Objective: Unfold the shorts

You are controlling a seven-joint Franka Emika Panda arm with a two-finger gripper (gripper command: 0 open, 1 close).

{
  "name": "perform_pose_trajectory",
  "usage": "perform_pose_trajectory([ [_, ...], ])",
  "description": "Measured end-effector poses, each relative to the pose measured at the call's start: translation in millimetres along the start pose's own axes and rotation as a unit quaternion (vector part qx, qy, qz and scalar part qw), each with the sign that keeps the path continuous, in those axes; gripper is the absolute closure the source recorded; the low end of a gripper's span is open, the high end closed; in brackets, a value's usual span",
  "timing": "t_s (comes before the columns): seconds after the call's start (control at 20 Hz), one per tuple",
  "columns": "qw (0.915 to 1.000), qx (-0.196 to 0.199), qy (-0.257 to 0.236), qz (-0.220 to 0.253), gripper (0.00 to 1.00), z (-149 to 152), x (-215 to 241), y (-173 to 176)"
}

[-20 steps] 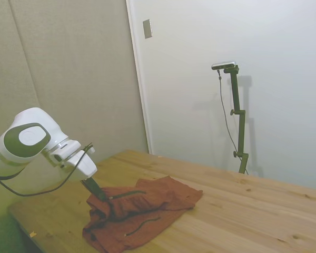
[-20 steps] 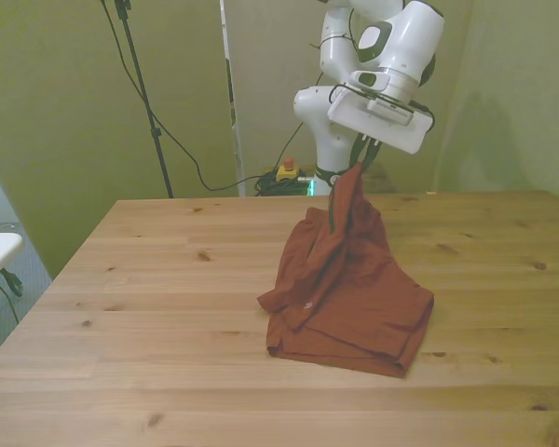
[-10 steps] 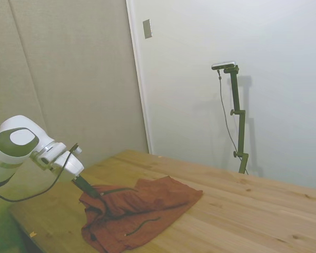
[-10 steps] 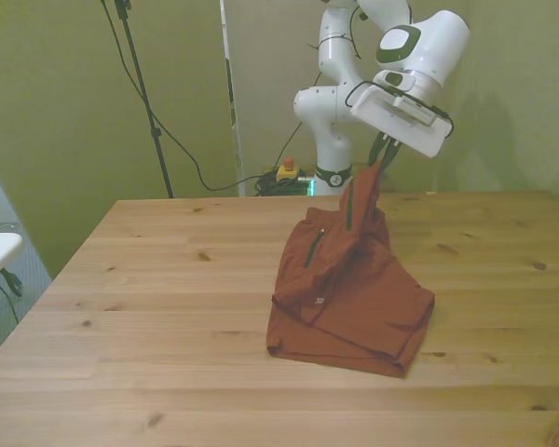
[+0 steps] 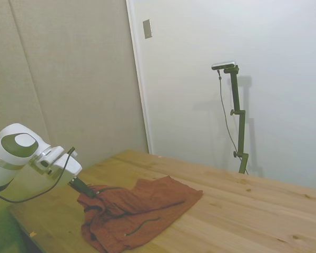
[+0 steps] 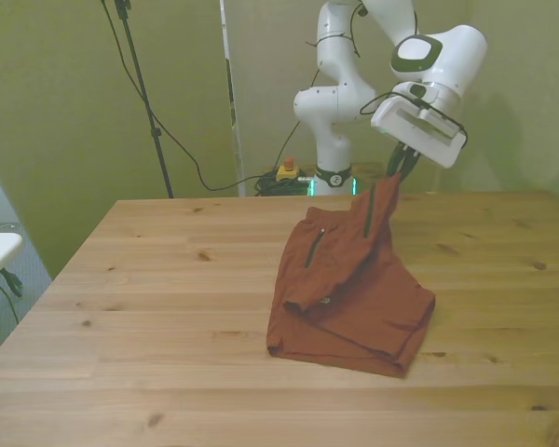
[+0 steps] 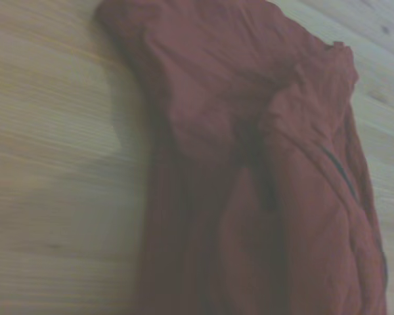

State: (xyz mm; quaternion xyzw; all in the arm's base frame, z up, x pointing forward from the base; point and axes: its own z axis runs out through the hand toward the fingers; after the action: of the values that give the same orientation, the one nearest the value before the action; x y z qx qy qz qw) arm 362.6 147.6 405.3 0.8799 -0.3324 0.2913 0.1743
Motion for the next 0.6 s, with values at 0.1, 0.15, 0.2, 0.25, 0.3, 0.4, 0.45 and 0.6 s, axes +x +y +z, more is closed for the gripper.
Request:
perform_pose_trajectory([
  [0.1, 0.9999, 0.004, 0.002, -0.013, 1.00, -0.1, -6.9, -7.5],
  [0.15, 0.9998, 0.006, 0.001, -0.020, 1.00, -0.4, -11.0, -11.4],
  [0.2, 0.9995, 0.008, -0.001, -0.029, 1.00, -0.8, -16.1, -15.1],
  [0.25, 0.9992, 0.011, -0.004, -0.038, 1.00, -1.4, -22.4, -18.9],
  [0.3, 0.9987, 0.014, -0.007, -0.049, 1.00, -2.4, -29.9, -22.4],
  [0.4, 0.9974, 0.021, -0.013, -0.068, 1.00, -5.9, -44.1, -28.5],
  [0.45, 0.9968, 0.023, -0.015, -0.075, 1.00, -7.4, -49.3, -30.4],
  [0.6, 0.9959, 0.019, 0.001, -0.088, 1.00, -7.6, -54.2, -32.0],
])
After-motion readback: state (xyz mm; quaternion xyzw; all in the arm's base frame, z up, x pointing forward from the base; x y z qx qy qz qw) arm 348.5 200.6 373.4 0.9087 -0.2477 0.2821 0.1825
